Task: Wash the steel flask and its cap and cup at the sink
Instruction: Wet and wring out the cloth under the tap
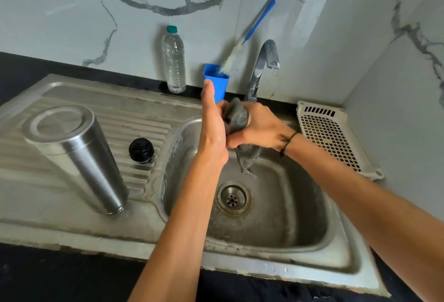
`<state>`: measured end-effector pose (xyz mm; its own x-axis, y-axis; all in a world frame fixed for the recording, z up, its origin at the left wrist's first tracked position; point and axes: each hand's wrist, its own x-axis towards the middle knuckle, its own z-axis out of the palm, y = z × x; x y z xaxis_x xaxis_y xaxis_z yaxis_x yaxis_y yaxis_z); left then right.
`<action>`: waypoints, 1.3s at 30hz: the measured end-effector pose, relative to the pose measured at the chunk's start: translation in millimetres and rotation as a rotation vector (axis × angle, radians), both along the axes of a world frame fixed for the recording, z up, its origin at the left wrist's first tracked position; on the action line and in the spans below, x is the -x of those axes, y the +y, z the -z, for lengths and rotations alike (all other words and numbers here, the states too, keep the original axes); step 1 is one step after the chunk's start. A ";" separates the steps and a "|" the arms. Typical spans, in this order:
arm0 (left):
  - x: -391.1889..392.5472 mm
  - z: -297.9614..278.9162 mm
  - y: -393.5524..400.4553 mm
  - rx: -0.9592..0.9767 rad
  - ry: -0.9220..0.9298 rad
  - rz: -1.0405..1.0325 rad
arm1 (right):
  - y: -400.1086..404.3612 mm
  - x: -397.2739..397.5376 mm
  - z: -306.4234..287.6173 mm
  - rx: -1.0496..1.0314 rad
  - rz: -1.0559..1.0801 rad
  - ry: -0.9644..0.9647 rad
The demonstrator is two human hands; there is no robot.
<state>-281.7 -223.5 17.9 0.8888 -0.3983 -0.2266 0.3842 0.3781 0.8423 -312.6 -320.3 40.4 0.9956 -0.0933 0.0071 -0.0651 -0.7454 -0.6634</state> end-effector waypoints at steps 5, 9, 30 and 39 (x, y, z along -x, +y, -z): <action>11.1 12.3 -5.5 0.095 0.002 -0.046 | -23.2 4.0 9.5 -0.785 0.004 0.328; 9.0 24.2 -8.9 -0.020 -0.082 0.056 | -32.1 10.9 10.8 -0.646 0.051 0.395; 1.6 4.3 -7.2 -0.019 -0.038 0.101 | -9.8 -6.8 1.4 0.067 0.033 0.132; 14.6 14.9 -22.3 0.089 0.030 0.009 | -21.0 9.4 30.0 -0.839 0.227 0.241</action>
<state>-296.3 -245.8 3.1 0.8787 -0.4255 -0.2165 0.4122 0.4473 0.7937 -322.0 -341.4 10.5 0.9183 -0.1681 -0.3585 -0.3594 0.0258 -0.9328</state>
